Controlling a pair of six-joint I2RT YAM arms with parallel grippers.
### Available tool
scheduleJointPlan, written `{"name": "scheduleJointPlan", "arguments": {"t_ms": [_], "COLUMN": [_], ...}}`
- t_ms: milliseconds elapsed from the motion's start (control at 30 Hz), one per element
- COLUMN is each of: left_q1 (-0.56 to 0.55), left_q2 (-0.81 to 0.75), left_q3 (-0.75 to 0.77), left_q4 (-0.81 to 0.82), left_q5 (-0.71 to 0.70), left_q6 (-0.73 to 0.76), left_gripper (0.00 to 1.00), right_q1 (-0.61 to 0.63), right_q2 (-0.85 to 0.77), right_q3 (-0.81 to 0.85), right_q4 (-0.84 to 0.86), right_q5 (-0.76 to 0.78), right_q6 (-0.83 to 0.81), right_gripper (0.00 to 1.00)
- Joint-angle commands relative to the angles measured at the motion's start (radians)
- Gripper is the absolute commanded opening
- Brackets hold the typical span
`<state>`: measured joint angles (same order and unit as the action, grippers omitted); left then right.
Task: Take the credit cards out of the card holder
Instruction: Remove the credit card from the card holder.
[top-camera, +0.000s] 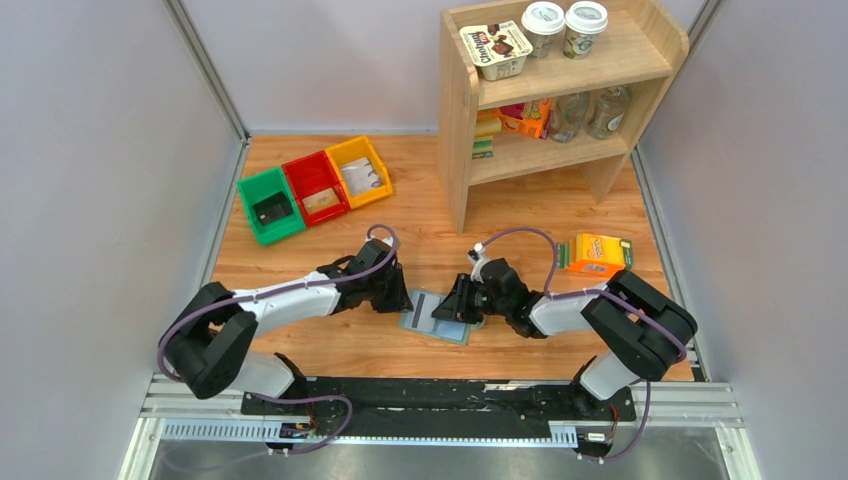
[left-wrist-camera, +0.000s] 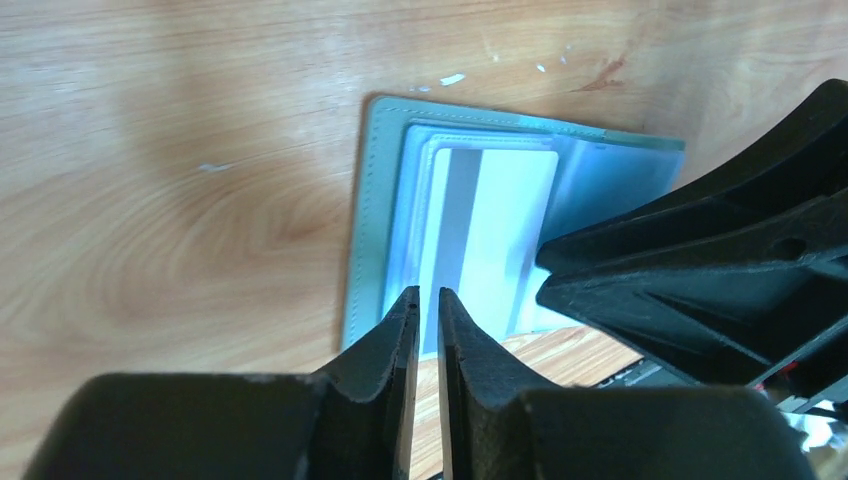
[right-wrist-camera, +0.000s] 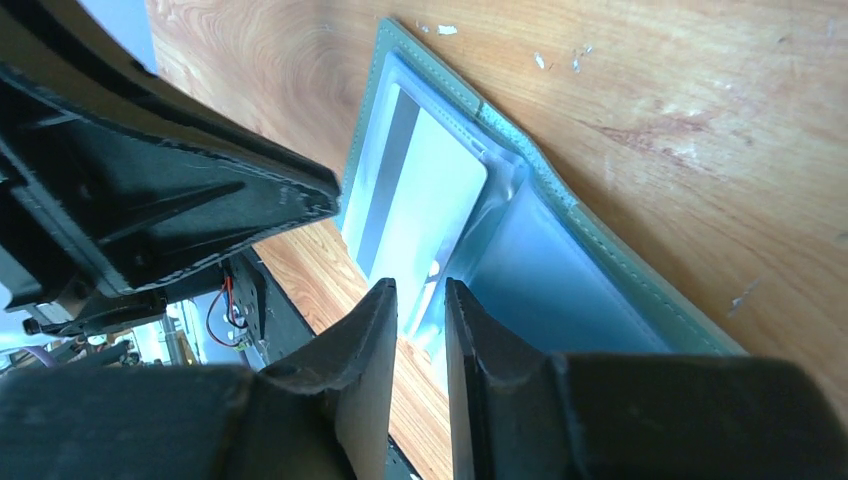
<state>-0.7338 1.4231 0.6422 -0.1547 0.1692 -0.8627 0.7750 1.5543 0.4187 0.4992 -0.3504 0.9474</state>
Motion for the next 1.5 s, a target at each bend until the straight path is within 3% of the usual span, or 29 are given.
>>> {"name": "scheduleJointPlan", "arguments": {"t_ms": [0, 100, 400, 667, 867, 1167, 1467], "left_q1": [-0.006, -0.006, -0.009, -0.045, -0.045, -0.045, -0.045], "left_q2": [-0.093, -0.07, 0.008, -0.047, -0.113, -0.171, -0.063], "left_q3": [0.045, 0.048, -0.016, -0.095, -0.116, -0.056, 0.002], "left_q4": [-0.137, -0.148, -0.046, 0.012, 0.012, -0.075, -0.033], "left_q5": [-0.143, -0.128, 0.006, 0.021, 0.009, -0.039, 0.03], "left_q6": [0.07, 0.076, 0.004, -0.084, -0.117, -0.061, -0.022], "left_gripper": [0.21, 0.23, 0.21, 0.18, 0.17, 0.17, 0.17], "right_q1": [-0.014, -0.017, -0.026, -0.028, -0.028, -0.025, -0.02], "right_q2": [-0.037, -0.045, -0.002, 0.092, 0.026, -0.247, -0.275], "right_q3": [0.02, 0.038, 0.121, 0.271, 0.315, 0.143, -0.099], "right_q4": [0.013, -0.03, -0.131, -0.211, -0.332, -0.364, -0.041], "right_q5": [0.013, 0.021, 0.015, -0.047, -0.022, 0.048, 0.018], "right_q6": [-0.002, -0.021, -0.085, -0.18, -0.255, -0.136, 0.082], "right_gripper": [0.3, 0.35, 0.38, 0.38, 0.41, 0.62, 0.68]}}
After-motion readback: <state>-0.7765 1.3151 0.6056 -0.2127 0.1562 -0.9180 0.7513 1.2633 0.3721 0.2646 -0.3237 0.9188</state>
